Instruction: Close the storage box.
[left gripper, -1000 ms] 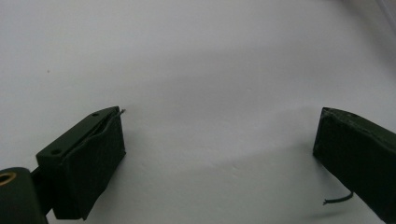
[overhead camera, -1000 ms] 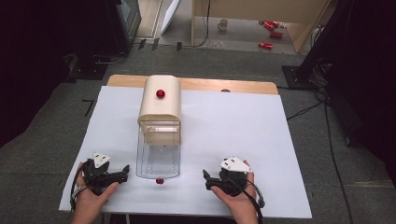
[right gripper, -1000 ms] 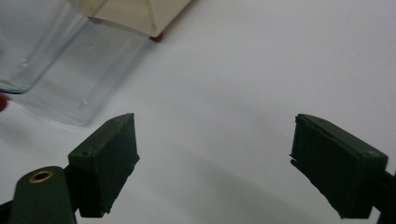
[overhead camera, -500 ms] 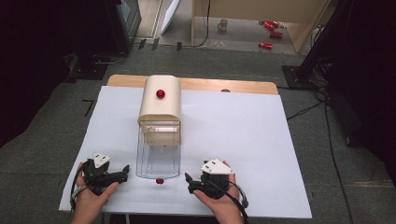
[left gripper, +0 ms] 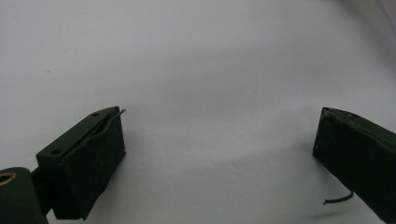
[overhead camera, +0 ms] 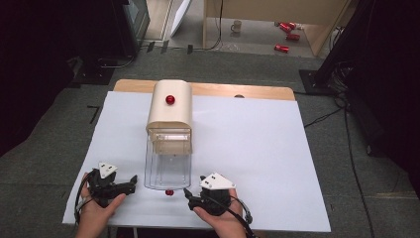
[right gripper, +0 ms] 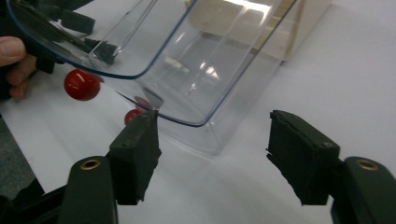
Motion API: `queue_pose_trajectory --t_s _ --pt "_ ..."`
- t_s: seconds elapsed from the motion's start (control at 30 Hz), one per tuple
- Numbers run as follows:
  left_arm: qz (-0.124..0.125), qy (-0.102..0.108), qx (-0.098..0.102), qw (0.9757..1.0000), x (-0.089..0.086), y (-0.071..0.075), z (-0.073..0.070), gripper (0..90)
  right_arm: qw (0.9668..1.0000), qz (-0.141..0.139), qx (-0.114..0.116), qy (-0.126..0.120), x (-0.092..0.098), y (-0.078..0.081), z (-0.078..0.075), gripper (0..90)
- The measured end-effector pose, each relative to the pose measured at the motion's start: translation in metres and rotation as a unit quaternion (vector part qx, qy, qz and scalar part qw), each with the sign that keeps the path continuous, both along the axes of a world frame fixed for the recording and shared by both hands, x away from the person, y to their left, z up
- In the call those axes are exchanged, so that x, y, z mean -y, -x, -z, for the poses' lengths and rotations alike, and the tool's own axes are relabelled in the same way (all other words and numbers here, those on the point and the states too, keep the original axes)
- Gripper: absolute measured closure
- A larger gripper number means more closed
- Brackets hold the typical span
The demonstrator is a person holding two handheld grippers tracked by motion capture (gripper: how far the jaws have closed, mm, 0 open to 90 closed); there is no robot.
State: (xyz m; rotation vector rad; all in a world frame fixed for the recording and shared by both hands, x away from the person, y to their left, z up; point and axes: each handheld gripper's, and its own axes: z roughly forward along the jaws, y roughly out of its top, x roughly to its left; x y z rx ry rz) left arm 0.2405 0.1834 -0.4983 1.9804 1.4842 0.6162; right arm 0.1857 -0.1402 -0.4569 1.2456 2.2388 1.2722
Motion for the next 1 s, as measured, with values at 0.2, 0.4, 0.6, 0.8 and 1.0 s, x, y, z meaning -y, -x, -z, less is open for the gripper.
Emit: queue_pose_trajectory --t_s 0.2,0.4,0.6,0.8,1.0 --pt "0.000 0.000 0.000 1.0000 0.000 0.000 0.000 2.0 0.9995 -0.027 0.010 -0.007 -0.006 0.003 -0.002 49.7" --pt "0.000 0.000 0.000 1.0000 0.000 0.000 0.000 2.0 0.9994 -0.028 0.017 -0.010 -0.007 0.004 -0.005 57.5" --pt "0.000 0.000 0.000 1.0000 0.000 0.000 0.000 2.0 0.9993 -0.023 0.019 -0.021 -0.005 0.003 -0.010 59.4" --pt "0.000 0.000 0.000 1.0000 0.000 0.000 0.000 2.0 0.9991 -0.019 0.028 -0.027 -0.005 0.000 -0.017 59.3" --pt "0.000 0.000 0.000 1.0000 0.000 0.000 0.000 2.0 0.9987 -0.014 0.034 -0.035 -0.005 -0.004 -0.024 59.3"
